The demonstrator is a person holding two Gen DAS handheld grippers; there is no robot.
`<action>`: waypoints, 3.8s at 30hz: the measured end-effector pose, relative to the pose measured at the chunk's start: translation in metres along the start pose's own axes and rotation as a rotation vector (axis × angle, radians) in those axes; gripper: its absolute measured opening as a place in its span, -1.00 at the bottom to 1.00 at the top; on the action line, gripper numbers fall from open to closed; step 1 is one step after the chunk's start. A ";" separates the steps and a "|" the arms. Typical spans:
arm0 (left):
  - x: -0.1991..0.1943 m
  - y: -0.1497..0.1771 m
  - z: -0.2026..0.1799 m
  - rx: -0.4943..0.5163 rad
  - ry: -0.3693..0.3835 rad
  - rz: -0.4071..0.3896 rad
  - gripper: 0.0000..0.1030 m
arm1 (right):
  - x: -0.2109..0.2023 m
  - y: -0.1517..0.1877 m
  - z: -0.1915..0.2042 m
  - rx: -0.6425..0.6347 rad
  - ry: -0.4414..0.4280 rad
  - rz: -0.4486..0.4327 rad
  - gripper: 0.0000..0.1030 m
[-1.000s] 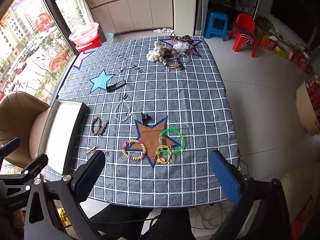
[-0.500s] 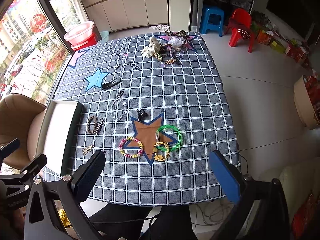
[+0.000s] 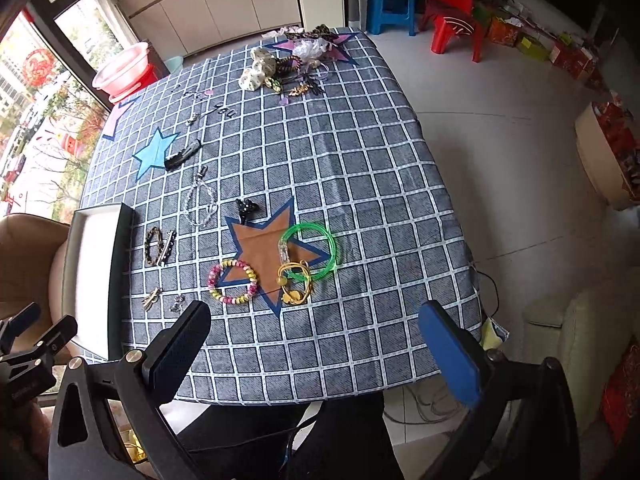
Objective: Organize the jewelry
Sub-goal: 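Grasp the black claw clip with the left tool while the right tool grasps the green glow bracelet, then carry both items over the white tray while the right tool releases the green bracelet inside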
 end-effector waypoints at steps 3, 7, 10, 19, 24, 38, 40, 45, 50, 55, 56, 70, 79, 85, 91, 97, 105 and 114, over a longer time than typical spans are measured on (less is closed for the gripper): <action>0.026 -0.001 0.000 0.018 -0.016 0.043 1.00 | 0.023 0.010 -0.011 0.024 0.021 0.048 1.00; 0.055 -0.010 -0.005 0.044 -0.006 0.069 1.00 | 0.051 0.020 -0.021 0.056 0.023 0.107 1.00; 0.073 -0.023 -0.016 0.068 0.013 0.074 1.00 | 0.070 0.021 -0.025 0.074 0.020 0.134 1.00; 0.121 -0.072 -0.080 0.151 0.098 0.064 0.82 | 0.120 -0.007 -0.030 0.083 0.024 0.136 1.00; 0.144 -0.090 -0.120 0.192 0.135 0.053 0.82 | 0.147 -0.024 -0.034 0.078 0.026 0.137 0.99; 0.193 -0.103 -0.163 0.231 0.145 0.089 0.05 | 0.197 -0.035 -0.011 -0.018 0.014 0.141 0.11; 0.193 -0.104 -0.167 0.251 0.130 0.073 -0.30 | 0.198 -0.036 -0.004 -0.046 0.031 0.128 -0.07; 0.192 -0.112 -0.173 0.229 0.158 0.071 -0.41 | 0.202 -0.041 0.023 -0.063 0.038 0.115 -0.85; 0.163 -0.116 -0.154 0.200 0.187 0.038 -0.41 | 0.180 -0.051 0.015 -0.008 -0.030 0.085 -0.85; 0.134 -0.110 -0.133 0.175 0.199 0.007 -0.41 | 0.160 -0.062 0.013 0.011 -0.068 0.051 -0.85; 0.128 -0.105 -0.128 0.166 0.199 0.002 -0.41 | 0.156 -0.063 0.012 0.010 -0.074 0.046 -0.85; 0.074 -0.058 -0.002 -0.030 0.134 -0.074 -0.41 | 0.108 -0.056 0.067 -0.164 -0.173 0.046 -0.85; 0.080 -0.049 0.143 -0.234 0.008 -0.098 -0.41 | 0.112 -0.065 0.237 -0.394 -0.284 0.060 -0.85; 0.114 -0.055 0.213 -0.296 -0.059 -0.083 -0.41 | 0.135 -0.061 0.339 -0.516 -0.316 0.089 -0.86; 0.153 -0.060 0.242 -0.313 -0.078 -0.042 -0.41 | 0.170 -0.060 0.391 -0.562 -0.281 0.128 -0.86; 0.176 -0.059 0.244 -0.293 -0.095 -0.010 -0.40 | 0.199 -0.061 0.406 -0.584 -0.222 0.154 -0.86; 0.186 -0.058 0.242 -0.275 -0.110 0.001 -0.40 | 0.222 -0.057 0.405 -0.586 -0.188 0.190 -0.85; 0.183 -0.061 0.240 -0.273 -0.136 0.021 -0.39 | 0.228 -0.054 0.422 -0.603 -0.196 0.188 -0.64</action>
Point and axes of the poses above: each gripper's, at about its wrist camera, not at the fingertips, and x roughly the way its jaws point, z to its left, y to its underside, the point moved 4 cm from there along x, roughly the way its jaws point
